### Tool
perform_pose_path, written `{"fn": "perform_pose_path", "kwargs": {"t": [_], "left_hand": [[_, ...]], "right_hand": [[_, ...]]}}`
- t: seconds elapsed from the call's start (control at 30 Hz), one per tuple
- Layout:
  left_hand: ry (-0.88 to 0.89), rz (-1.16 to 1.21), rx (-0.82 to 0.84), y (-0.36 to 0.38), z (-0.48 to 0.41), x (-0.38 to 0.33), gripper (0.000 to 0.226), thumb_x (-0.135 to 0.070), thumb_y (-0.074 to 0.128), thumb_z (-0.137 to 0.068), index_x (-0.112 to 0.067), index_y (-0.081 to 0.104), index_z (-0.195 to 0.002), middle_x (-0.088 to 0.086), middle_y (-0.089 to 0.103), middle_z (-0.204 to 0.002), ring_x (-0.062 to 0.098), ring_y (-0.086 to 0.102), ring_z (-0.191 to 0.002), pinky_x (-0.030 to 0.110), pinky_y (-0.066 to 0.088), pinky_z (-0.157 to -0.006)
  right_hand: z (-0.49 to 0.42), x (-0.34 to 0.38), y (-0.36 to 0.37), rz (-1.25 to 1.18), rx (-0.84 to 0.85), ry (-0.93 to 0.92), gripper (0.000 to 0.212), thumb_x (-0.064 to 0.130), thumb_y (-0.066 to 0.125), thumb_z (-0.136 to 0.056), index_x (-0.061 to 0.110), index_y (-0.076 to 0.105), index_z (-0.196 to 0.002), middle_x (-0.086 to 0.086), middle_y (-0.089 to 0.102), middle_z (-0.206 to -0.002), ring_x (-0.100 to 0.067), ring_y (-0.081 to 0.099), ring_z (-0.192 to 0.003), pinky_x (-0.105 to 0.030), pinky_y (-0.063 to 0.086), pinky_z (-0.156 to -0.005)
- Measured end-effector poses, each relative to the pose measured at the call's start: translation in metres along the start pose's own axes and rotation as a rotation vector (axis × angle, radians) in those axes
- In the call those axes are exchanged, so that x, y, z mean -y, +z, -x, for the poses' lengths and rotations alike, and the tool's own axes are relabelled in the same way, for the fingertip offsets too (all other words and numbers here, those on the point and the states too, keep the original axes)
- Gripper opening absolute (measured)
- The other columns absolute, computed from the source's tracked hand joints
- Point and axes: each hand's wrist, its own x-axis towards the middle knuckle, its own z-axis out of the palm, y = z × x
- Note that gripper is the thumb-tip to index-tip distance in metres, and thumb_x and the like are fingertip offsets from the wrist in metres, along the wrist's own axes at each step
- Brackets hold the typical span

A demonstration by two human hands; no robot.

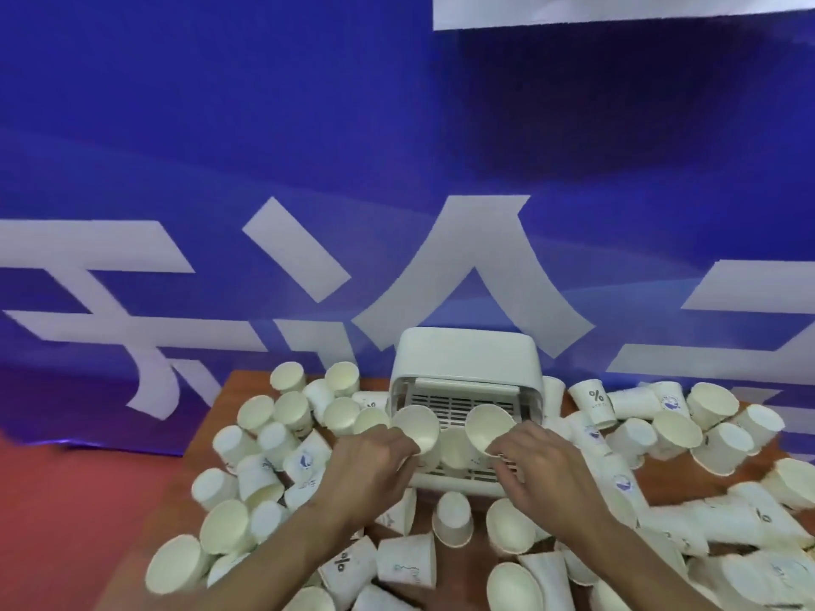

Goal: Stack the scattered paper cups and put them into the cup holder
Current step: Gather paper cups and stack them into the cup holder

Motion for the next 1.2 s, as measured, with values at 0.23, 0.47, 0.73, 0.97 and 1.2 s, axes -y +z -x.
{"fn": "perform_pose_path", "kwargs": {"t": [0.23, 0.47, 0.73, 0.97, 1.2], "left_hand": [[-0.032, -0.046, 0.009, 0.006, 0.010, 0.043, 0.028, -0.037, 0.042, -0.096, -0.026, 0.067, -0.094, -0.007, 0.064, -0.088, 0.016, 0.059, -0.083, 0.034, 0.050, -0.056], [-0.037, -0.014, -0.015, 0.028, -0.004, 0.046, 0.027, -0.036, 0.043, -0.095, -0.026, 0.068, -0.091, -0.007, 0.064, -0.086, 0.016, 0.060, -0.080, 0.034, 0.050, -0.055], [-0.044, 0.004, -0.019, 0.056, -0.012, 0.039, 0.024, -0.035, 0.048, -0.093, -0.027, 0.071, -0.090, -0.008, 0.067, -0.084, 0.013, 0.061, -0.075, 0.030, 0.049, -0.051], [-0.015, 0.010, -0.002, 0.062, -0.021, 0.032, 0.014, -0.031, 0.061, -0.089, -0.026, 0.072, -0.083, -0.009, 0.066, -0.076, 0.012, 0.059, -0.067, 0.022, 0.035, -0.044], [-0.004, -0.069, 0.004, 0.074, -0.023, 0.035, 0.009, -0.026, 0.071, -0.080, -0.023, 0.068, -0.072, -0.007, 0.061, -0.067, 0.014, 0.055, -0.060, 0.023, 0.033, -0.038]], "right_hand": [[-0.028, 0.029, 0.041, 0.045, 0.028, 0.028, 0.012, 0.021, 0.079, -0.078, 0.026, 0.073, -0.086, 0.014, 0.067, -0.084, -0.010, 0.062, -0.083, -0.026, 0.052, -0.065], [-0.036, 0.020, 0.055, 0.062, 0.056, 0.099, 0.011, 0.022, 0.077, -0.079, 0.026, 0.074, -0.088, 0.013, 0.068, -0.085, -0.009, 0.063, -0.084, -0.028, 0.053, -0.066], [-0.027, 0.001, 0.065, 0.035, 0.042, 0.210, 0.016, 0.027, 0.077, -0.081, 0.031, 0.075, -0.097, 0.015, 0.069, -0.092, -0.005, 0.061, -0.089, -0.023, 0.050, -0.066], [-0.027, -0.007, 0.063, 0.045, 0.062, 0.187, 0.017, 0.027, 0.077, -0.081, 0.031, 0.074, -0.097, 0.013, 0.068, -0.091, -0.005, 0.059, -0.086, -0.022, 0.050, -0.065], [-0.025, -0.008, 0.071, 0.014, 0.013, 0.079, 0.014, 0.019, 0.078, -0.080, 0.024, 0.074, -0.092, 0.010, 0.068, -0.087, -0.011, 0.061, -0.086, -0.026, 0.050, -0.063]]}}
